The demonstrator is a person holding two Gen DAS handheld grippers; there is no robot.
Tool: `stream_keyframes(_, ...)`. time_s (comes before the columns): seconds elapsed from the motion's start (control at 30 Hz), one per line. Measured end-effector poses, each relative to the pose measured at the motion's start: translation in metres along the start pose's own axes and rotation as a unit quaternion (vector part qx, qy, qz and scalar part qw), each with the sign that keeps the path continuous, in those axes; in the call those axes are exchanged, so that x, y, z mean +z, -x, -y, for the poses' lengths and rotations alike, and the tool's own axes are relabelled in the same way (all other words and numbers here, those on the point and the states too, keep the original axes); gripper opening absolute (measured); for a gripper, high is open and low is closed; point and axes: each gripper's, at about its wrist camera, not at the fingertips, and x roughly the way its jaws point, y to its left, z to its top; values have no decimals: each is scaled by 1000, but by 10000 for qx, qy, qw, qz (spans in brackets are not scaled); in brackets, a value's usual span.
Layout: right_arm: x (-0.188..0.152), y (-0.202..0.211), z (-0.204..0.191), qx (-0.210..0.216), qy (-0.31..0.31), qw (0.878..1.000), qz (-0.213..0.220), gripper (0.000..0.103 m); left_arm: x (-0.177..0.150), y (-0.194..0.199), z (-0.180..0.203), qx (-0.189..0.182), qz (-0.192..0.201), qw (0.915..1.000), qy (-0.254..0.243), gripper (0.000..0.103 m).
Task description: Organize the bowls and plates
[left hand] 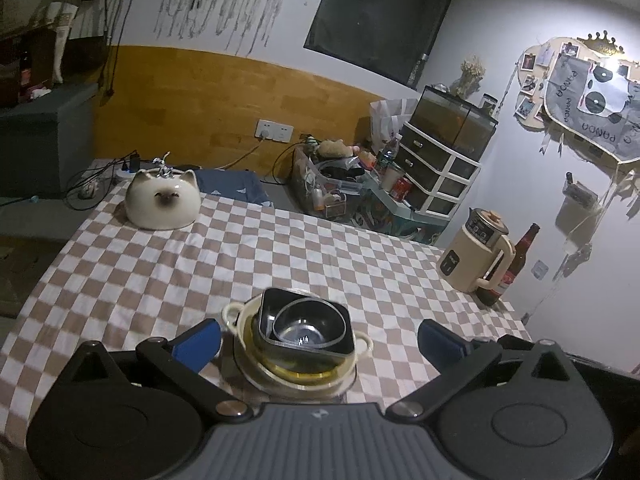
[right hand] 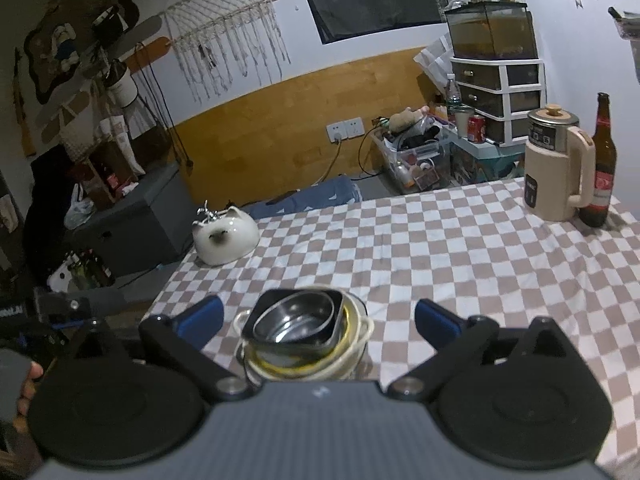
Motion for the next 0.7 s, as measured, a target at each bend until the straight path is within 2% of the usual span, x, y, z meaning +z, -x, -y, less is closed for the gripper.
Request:
stream_keyframes(0.3,-24,36,-15,43,163,9998,79,102,-32,44,1,132,-21,9999,58,103)
stream_keyframes(0.5,-33,46,-29,-52,213,9997,112,102,-39,53,-17,176,-105,9998,85,103)
stream_keyframes(0.7,-44,48,-42,-289,116,9994,149,102,-45,56,-38,262,-322,9990,-193,103)
